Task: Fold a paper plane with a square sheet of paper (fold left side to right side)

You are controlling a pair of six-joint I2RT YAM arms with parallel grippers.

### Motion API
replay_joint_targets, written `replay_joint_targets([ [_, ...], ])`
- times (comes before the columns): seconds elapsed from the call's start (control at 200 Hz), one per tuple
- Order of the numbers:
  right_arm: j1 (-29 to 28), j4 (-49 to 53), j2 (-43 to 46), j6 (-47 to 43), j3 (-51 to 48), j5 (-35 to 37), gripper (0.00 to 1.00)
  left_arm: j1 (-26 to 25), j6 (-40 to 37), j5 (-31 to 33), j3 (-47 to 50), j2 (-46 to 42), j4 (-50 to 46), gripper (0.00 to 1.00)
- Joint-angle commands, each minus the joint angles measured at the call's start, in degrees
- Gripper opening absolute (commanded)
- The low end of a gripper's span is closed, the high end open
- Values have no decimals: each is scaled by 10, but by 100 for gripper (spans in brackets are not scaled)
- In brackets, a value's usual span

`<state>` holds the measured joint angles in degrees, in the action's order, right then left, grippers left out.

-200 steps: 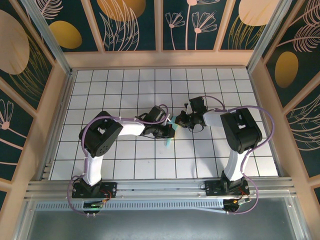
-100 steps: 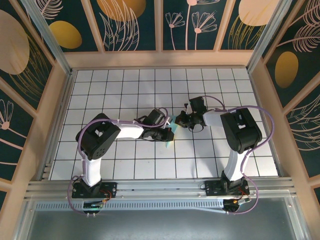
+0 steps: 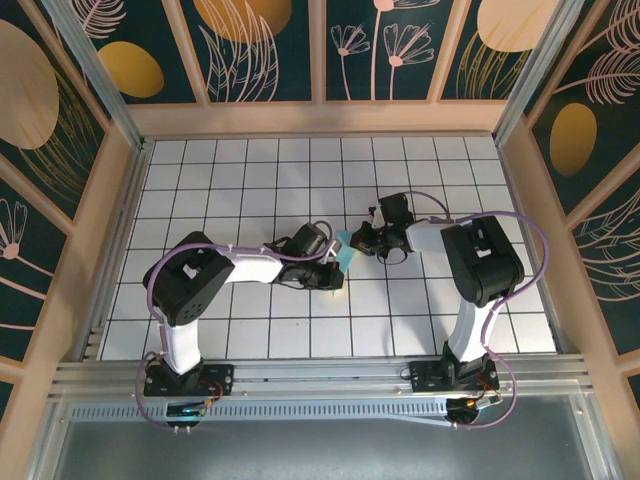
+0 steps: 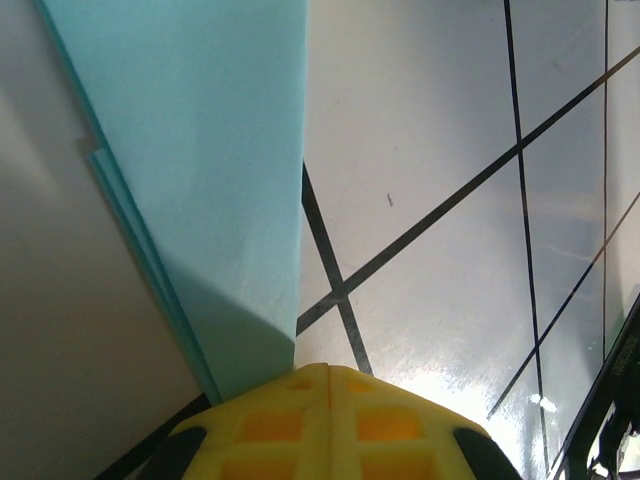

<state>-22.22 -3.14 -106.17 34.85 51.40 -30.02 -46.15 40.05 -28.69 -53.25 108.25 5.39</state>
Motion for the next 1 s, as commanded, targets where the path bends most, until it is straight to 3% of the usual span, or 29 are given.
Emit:
replay_joint_targets([
  [0.0,4,48,-35,-10,-12,53,0,-10,-9,-15,18,-9,-32,0],
  [0.996,1,56,-35,-14,-2,49,0,-18,-55,12,101,-65,-37,0],
])
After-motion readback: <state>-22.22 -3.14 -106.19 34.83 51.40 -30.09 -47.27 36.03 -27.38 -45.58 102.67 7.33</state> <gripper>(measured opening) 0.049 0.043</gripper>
